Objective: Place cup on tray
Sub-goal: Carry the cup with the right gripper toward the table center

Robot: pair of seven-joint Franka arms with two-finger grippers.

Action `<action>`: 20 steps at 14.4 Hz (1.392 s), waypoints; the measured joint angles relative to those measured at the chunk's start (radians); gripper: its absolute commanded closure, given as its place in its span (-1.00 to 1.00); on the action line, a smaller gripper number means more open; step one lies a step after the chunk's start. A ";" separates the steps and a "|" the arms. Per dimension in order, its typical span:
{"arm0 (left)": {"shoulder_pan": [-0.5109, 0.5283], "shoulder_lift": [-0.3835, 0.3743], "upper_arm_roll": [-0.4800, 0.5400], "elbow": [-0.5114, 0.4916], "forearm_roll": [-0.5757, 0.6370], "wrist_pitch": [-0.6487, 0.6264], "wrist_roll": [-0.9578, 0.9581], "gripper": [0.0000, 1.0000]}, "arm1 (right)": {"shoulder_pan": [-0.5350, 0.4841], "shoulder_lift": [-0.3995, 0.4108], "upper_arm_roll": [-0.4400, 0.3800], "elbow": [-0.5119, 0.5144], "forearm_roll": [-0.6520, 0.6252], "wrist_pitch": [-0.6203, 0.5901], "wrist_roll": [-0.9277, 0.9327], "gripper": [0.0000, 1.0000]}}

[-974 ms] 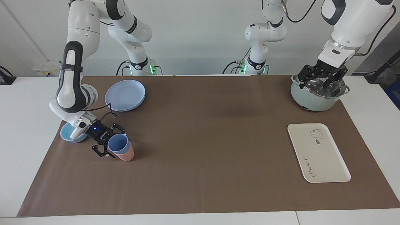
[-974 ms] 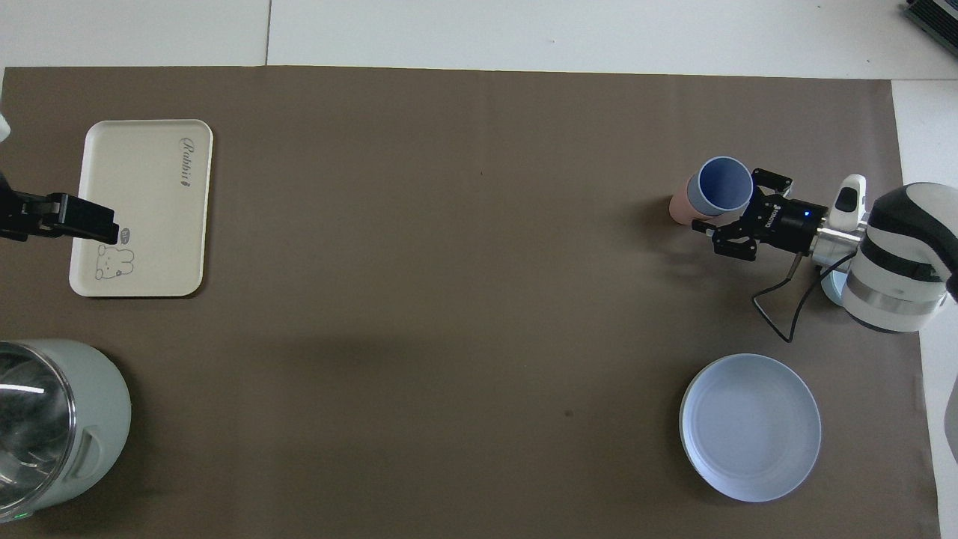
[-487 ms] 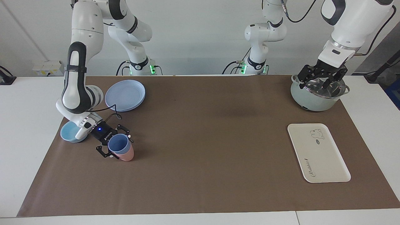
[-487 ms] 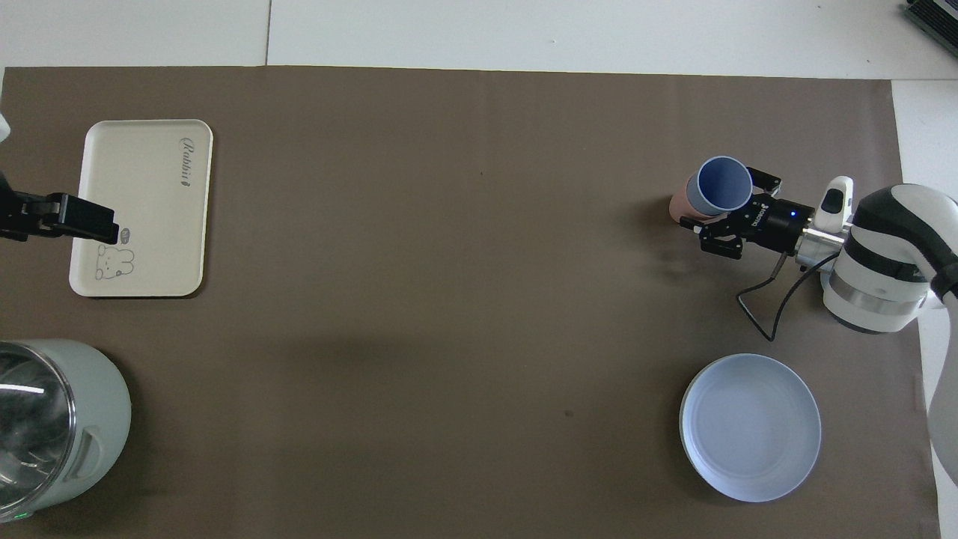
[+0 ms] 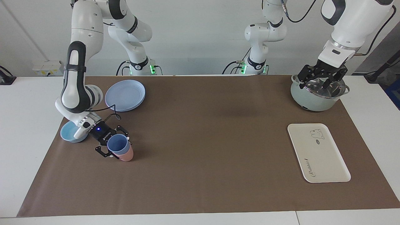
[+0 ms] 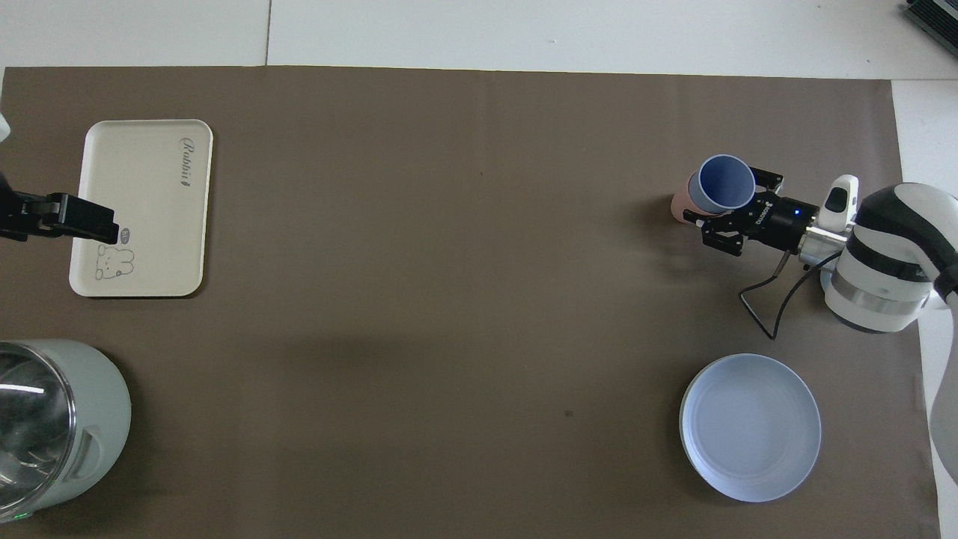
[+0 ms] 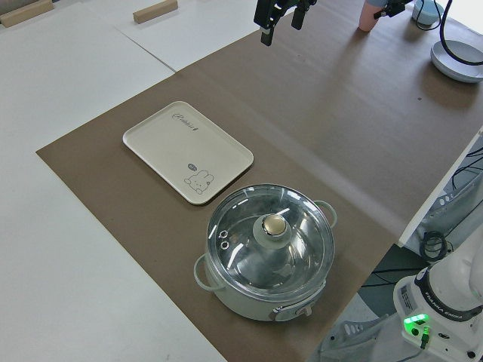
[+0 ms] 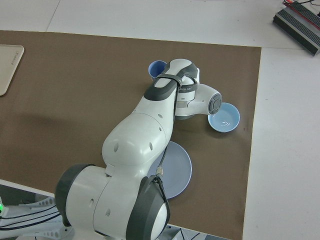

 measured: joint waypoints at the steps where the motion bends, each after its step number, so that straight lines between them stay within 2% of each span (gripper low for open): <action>1: 0.000 0.000 0.000 0.000 0.000 0.000 0.000 -1.00 | 0.010 -0.005 0.000 0.011 0.000 0.017 0.029 1.00; 4: 0.000 0.000 0.000 0.000 0.000 0.000 0.000 -1.00 | 0.076 -0.055 0.002 0.044 -0.028 0.115 0.218 1.00; 7: 0.000 0.000 0.000 0.000 0.000 0.000 0.000 -1.00 | 0.142 -0.112 0.004 0.062 -0.161 0.192 0.456 1.00; 14: 0.000 0.000 0.000 0.000 0.000 0.000 0.000 -1.00 | 0.177 -0.204 0.004 0.071 -0.551 0.201 0.907 1.00; 20: 0.000 0.000 0.000 0.000 0.000 0.000 0.000 -1.00 | 0.274 -0.263 0.005 0.074 -0.872 0.207 1.374 1.00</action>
